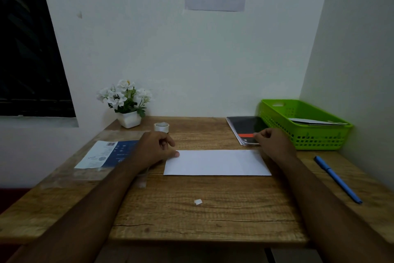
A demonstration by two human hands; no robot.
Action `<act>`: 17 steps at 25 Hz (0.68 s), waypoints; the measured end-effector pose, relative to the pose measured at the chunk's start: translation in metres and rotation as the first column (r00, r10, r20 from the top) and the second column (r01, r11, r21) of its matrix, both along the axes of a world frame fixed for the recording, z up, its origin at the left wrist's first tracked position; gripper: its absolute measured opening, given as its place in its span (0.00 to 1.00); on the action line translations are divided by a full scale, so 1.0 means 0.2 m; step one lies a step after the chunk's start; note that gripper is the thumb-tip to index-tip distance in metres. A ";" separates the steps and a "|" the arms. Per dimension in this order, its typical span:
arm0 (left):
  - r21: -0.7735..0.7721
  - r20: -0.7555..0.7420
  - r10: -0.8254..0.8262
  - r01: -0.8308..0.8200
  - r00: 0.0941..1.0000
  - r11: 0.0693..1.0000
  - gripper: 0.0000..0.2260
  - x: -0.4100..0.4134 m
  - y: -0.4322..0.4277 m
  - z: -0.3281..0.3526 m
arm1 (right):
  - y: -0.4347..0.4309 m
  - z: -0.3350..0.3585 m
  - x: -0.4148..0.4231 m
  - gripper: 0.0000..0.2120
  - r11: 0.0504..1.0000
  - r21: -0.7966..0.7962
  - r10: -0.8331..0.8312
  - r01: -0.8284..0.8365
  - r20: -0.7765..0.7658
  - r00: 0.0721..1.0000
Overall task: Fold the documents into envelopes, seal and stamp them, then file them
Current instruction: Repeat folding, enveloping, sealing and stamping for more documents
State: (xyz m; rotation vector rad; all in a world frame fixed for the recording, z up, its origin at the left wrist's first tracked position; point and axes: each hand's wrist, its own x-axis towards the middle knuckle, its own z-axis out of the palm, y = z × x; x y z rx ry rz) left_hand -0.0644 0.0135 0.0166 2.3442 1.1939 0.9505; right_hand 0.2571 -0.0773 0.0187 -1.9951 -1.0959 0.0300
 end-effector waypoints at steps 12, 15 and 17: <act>0.092 -0.175 0.060 -0.044 0.983 0.995 0.06 0.02 0.02 0.00 | 0.10 -0.03 -0.42 0.06 0.853 0.034 0.497 -0.520 0.248 0.832; 0.162 -0.173 0.170 -0.143 0.970 0.977 0.04 0.02 0.05 0.00 | 0.19 -0.01 -0.54 0.04 0.818 -0.024 0.559 -0.574 0.267 0.785; 0.200 -0.153 0.263 -0.231 0.953 0.952 0.05 0.01 0.07 0.00 | 0.26 -0.01 -0.61 0.03 0.811 -0.068 0.575 -0.582 0.283 0.768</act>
